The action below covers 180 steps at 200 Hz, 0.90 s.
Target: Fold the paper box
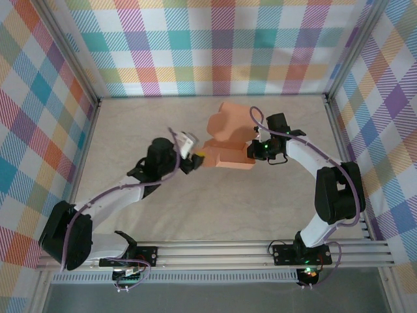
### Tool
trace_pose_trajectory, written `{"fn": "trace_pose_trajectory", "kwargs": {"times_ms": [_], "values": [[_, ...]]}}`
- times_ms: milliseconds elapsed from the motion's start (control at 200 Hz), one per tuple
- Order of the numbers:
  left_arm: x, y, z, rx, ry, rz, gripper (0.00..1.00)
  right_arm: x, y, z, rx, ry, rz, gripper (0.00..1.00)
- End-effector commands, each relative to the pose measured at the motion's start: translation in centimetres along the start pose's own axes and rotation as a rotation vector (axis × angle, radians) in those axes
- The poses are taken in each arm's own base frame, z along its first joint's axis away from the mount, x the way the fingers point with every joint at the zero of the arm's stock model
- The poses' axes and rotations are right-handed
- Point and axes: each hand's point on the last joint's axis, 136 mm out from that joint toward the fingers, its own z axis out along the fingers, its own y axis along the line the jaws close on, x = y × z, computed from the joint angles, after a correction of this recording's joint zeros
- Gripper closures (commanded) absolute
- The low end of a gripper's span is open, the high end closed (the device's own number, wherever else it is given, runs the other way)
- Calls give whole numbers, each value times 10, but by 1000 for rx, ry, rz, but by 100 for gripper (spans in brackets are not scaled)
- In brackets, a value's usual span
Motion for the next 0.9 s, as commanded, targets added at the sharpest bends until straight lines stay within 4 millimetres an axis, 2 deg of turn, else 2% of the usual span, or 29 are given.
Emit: {"fn": "trace_pose_trajectory", "kwargs": {"times_ms": [0,40,110,330,470,560,710,895], "values": [[-17,39,-14,-117,-72,-254,54,-4,8,-10,-13,-21,-14,100],[-18,45,-15,-132,-61,-299,62,-4,9,-11,-18,-21,-15,100],[-19,44,-10,-116,-27,-340,67,-5,9,-10,-22,-22,-14,100],[-6,52,20,-80,122,-394,68,-3,15,-10,-56,-12,-26,100],[2,44,36,46,211,-377,68,-1,15,-11,-56,-4,-43,100],[0,29,35,146,256,-346,69,1,12,-9,-47,3,-45,100],[-3,18,28,208,287,-324,72,2,10,-5,-48,15,-40,100],[4,16,39,232,343,-352,73,-4,16,-2,-68,13,-41,100]]}}
